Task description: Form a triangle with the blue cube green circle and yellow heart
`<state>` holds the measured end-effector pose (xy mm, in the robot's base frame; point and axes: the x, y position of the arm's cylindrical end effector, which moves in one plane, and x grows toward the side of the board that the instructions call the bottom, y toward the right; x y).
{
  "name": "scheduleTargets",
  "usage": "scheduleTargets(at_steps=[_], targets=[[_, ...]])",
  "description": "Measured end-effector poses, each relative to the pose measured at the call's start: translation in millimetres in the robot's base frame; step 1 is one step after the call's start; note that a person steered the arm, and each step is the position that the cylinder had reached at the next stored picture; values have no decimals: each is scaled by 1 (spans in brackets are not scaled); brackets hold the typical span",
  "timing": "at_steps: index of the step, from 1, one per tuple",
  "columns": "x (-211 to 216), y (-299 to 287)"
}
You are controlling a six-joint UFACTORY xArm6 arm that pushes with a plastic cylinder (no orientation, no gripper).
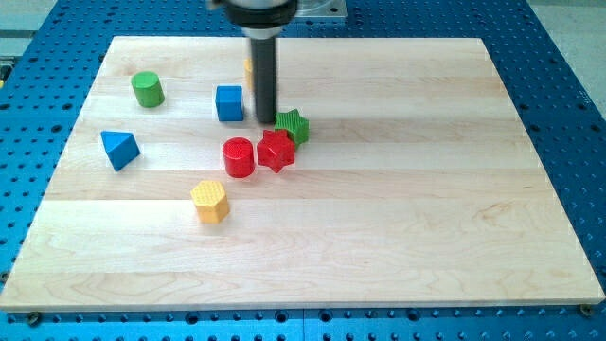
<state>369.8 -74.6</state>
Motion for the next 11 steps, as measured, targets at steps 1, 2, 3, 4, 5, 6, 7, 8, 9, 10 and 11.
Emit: scheduleTargets(at_steps=[1, 2, 3, 4, 5, 6, 7, 8, 9, 10, 11], targets=[[9, -74], [-10, -72], [-60, 7], [-65, -28], [-38, -66], [2, -178], [-21, -214], [-60, -134], [-17, -37], [-8, -24], [-59, -18]])
